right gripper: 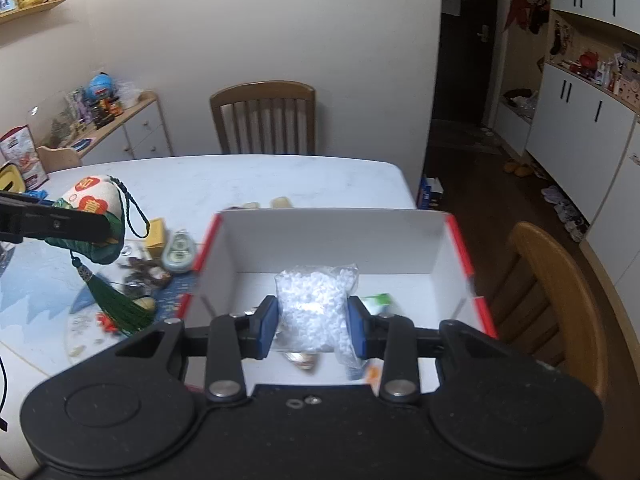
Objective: Organize objects
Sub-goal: 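Carry sachet with left gripper while right gripper carries pellet bag over the box, then open right gripper to drop pellet bag while left gripper lowers and releases sachet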
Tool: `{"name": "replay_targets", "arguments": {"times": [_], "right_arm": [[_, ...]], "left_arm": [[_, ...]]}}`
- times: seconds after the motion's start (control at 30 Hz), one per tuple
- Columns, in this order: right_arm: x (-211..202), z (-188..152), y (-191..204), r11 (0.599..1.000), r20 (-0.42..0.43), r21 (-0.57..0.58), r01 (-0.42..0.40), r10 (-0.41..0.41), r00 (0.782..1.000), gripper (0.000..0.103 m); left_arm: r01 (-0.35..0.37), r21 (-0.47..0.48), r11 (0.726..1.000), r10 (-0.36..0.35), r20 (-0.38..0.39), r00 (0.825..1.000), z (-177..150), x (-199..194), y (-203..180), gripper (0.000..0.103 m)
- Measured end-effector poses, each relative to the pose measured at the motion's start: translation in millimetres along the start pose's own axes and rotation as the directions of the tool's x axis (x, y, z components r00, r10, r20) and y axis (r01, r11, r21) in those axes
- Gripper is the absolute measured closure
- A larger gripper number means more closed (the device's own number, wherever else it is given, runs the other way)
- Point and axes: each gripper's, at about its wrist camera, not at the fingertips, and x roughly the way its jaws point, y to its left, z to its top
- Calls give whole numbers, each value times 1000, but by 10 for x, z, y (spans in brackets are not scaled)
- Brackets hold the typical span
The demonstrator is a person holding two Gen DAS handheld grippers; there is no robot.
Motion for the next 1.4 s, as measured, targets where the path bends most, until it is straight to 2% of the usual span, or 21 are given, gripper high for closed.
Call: {"name": "replay_targets", "arguments": {"times": [0.4, 0.63, 0.9, 1.4], "right_arm": [[168, -74, -539, 1000, -25, 0, 15, -15, 1000, 68], [297, -126, -685, 1000, -48, -27, -3, 1, 999, 67], [514, -157, -714, 996, -83, -77, -42, 36, 996, 67], [975, -171, -759, 988, -136, -153, -33, 12, 991, 66]], "left_arm": [[27, 58, 998, -26, -6, 1000, 219, 514, -571, 45], [-11, 69, 998, 16, -64, 998, 172, 893, -656, 45], [-65, 77, 995, 78, -191, 978, -94, 1376, -599, 45], [-81, 117, 990, 113, -303, 946, -330, 1850, -666, 45]]}}
